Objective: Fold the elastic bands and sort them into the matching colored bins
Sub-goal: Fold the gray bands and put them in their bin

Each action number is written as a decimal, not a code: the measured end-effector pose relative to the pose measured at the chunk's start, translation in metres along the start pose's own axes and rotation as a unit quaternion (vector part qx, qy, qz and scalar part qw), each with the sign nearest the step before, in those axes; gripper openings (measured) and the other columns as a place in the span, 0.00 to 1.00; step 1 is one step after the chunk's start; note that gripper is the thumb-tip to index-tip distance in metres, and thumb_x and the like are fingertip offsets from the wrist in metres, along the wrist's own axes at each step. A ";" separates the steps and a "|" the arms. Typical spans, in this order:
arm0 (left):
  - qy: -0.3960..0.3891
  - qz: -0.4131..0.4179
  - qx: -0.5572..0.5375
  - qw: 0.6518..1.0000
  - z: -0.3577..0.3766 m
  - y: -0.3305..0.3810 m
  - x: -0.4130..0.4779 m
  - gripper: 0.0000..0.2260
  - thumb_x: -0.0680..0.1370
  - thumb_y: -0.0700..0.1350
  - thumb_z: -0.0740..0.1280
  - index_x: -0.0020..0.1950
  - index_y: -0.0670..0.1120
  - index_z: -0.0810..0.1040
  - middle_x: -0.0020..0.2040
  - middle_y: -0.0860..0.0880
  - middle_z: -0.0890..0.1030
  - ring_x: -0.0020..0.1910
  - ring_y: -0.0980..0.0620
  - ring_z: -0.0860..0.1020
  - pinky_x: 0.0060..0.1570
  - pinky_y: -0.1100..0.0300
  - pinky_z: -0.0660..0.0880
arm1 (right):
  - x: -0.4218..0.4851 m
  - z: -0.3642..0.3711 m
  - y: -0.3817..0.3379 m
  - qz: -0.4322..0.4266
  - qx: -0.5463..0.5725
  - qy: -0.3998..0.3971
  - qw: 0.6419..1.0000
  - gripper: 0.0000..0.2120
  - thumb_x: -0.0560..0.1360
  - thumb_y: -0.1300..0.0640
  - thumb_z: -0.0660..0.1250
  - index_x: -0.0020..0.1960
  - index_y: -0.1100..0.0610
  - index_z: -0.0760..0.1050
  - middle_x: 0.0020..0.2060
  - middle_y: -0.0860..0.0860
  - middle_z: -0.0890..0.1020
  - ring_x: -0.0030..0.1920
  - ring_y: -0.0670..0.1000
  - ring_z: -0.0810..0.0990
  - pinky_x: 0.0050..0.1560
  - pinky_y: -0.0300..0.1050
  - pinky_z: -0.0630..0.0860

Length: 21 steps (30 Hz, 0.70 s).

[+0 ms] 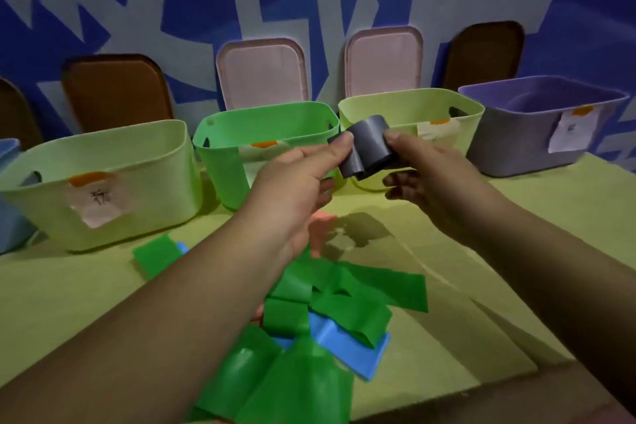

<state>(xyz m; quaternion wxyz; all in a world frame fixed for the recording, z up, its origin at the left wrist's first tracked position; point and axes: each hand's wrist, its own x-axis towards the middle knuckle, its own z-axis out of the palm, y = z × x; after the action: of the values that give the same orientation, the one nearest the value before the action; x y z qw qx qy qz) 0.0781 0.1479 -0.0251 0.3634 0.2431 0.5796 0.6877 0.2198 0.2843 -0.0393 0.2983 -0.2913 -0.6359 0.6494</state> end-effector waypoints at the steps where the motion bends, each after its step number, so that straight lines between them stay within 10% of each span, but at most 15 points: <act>1: 0.003 -0.006 -0.001 1.000 0.002 0.006 0.005 0.17 0.74 0.54 0.79 0.58 0.47 0.84 0.51 0.49 0.89 0.56 0.45 0.86 0.59 0.50 0.80 | 0.007 -0.003 -0.010 0.012 -0.008 -0.002 1.000 0.18 0.79 0.40 0.72 0.60 0.53 0.84 0.54 0.55 0.85 0.53 0.57 0.84 0.58 0.57 0.82; 7: 0.018 -0.053 -0.052 0.997 0.034 0.048 0.033 0.12 0.79 0.40 0.75 0.59 0.36 0.81 0.47 0.43 0.89 0.49 0.47 0.88 0.51 0.55 0.85 | 0.031 -0.021 -0.064 0.056 -0.098 -0.026 0.993 0.17 0.78 0.41 0.74 0.57 0.53 0.85 0.53 0.56 0.87 0.48 0.54 0.86 0.53 0.55 0.84; 14: 0.016 -0.078 0.044 0.996 0.068 0.084 0.076 0.11 0.75 0.44 0.80 0.54 0.47 0.83 0.45 0.51 0.89 0.50 0.52 0.88 0.54 0.57 0.83 | 0.054 -0.041 -0.111 0.091 -0.107 -0.020 0.990 0.14 0.78 0.46 0.76 0.56 0.55 0.84 0.47 0.54 0.86 0.42 0.52 0.84 0.42 0.47 0.82; 21: 0.017 -0.152 0.022 0.988 0.100 0.102 0.129 0.14 0.77 0.39 0.77 0.56 0.32 0.80 0.49 0.40 0.77 0.48 0.44 0.80 0.54 0.50 0.85 | 0.094 -0.086 -0.139 0.161 -0.119 -0.015 0.980 0.11 0.83 0.50 0.69 0.55 0.55 0.88 0.48 0.53 0.89 0.44 0.59 0.86 0.48 0.56 0.82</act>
<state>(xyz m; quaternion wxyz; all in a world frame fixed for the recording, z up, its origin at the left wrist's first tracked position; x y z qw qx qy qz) 0.0520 0.3041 0.0836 0.4486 0.1487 0.6311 0.6151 0.2258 0.4138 0.0975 0.1438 -0.4137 -0.6574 0.6132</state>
